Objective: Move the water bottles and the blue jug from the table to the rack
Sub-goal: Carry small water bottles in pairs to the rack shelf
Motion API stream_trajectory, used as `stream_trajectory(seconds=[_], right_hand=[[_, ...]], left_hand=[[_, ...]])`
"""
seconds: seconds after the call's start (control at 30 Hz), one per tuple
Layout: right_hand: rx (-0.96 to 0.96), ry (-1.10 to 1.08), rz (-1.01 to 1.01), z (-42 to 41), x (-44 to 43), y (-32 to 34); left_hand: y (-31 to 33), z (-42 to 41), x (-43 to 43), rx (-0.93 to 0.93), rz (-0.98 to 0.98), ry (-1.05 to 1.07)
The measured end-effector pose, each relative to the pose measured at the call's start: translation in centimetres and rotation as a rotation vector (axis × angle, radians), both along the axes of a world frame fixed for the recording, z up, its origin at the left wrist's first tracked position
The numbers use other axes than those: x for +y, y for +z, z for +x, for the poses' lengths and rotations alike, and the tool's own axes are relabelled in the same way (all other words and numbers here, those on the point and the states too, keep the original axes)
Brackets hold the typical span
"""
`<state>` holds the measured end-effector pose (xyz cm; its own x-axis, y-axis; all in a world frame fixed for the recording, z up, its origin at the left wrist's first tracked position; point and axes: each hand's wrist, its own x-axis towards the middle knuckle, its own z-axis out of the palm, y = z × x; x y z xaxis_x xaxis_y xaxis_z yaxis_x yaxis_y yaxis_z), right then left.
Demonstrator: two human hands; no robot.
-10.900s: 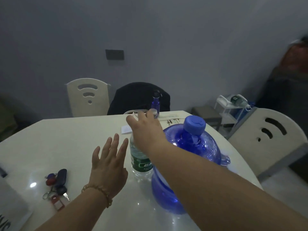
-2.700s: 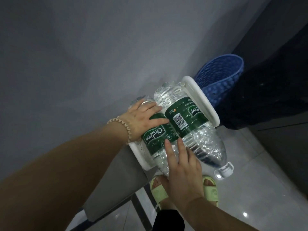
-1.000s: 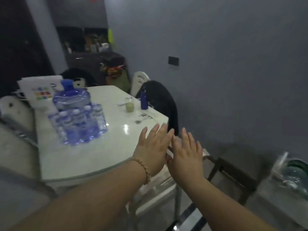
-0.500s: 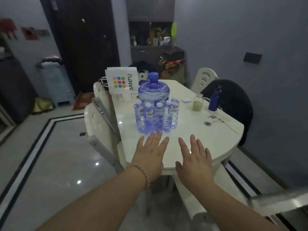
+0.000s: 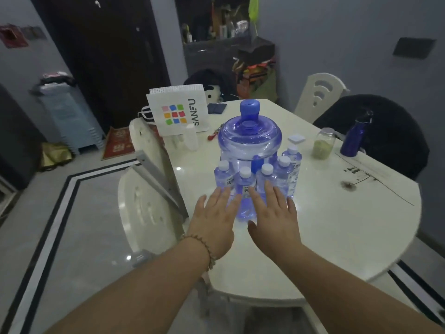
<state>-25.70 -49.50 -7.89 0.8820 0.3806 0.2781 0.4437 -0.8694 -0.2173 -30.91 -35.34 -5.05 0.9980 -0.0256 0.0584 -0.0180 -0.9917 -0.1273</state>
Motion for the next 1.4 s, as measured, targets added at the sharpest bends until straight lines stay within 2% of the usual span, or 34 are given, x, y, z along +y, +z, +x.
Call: stream_trajectory(seconds=[0.1,0.23,0.4,0.57,0.7,0.83,0.97,1.03,1.13,1.23,1.4], right_hand=[[-0.03,-0.014,0.002,2.5,1.7,-1.2],[-0.086,-0.074,-0.022,5.5,4.0,-2.0],[-0.188,-0.124,-0.124,8.6,7.0,-2.3],[-0.207,-0.228,-0.236,9.2,9.4,-3.1],[-0.143,-0.36,-0.288,8.6,11.0,-2.7],[-0.068,-0.47,-0.293,6.3,13.2,-1.9],[-0.075,-0.518,-0.405,3.5,14.7,-1.1],[-0.055,-0.527,-0.454,2.3,15.3,-1.4],[0.025,-0.558,-0.49,0.4,16.0,-2.4],[0.06,-0.617,-0.43,-1.3,16.8,-3.6],[0.163,-0.703,-0.318,-4.1,17.5,-6.8]], left_hand=[[-0.6,3.7,2.2,0.04,-0.086,0.016],[-0.7,8.8,4.7,0.068,-0.053,-0.02],[-0.8,14.7,7.9,0.013,0.153,-0.236],[-2.1,17.0,10.6,-0.018,0.12,-0.481],[-3.7,18.2,12.7,-0.114,-0.015,-0.644],[-4.9,18.0,13.4,-0.07,0.056,-0.753],[-3.8,17.0,13.8,-0.117,-0.09,-0.86],[-2.4,15.6,14.0,-0.123,-0.088,-0.926],[-3.4,13.6,14.1,-0.005,-0.108,-0.896],[-4.5,11.4,14.6,0.088,-0.178,-0.858],[-7.5,7.8,14.0,0.128,-0.039,-0.821]])
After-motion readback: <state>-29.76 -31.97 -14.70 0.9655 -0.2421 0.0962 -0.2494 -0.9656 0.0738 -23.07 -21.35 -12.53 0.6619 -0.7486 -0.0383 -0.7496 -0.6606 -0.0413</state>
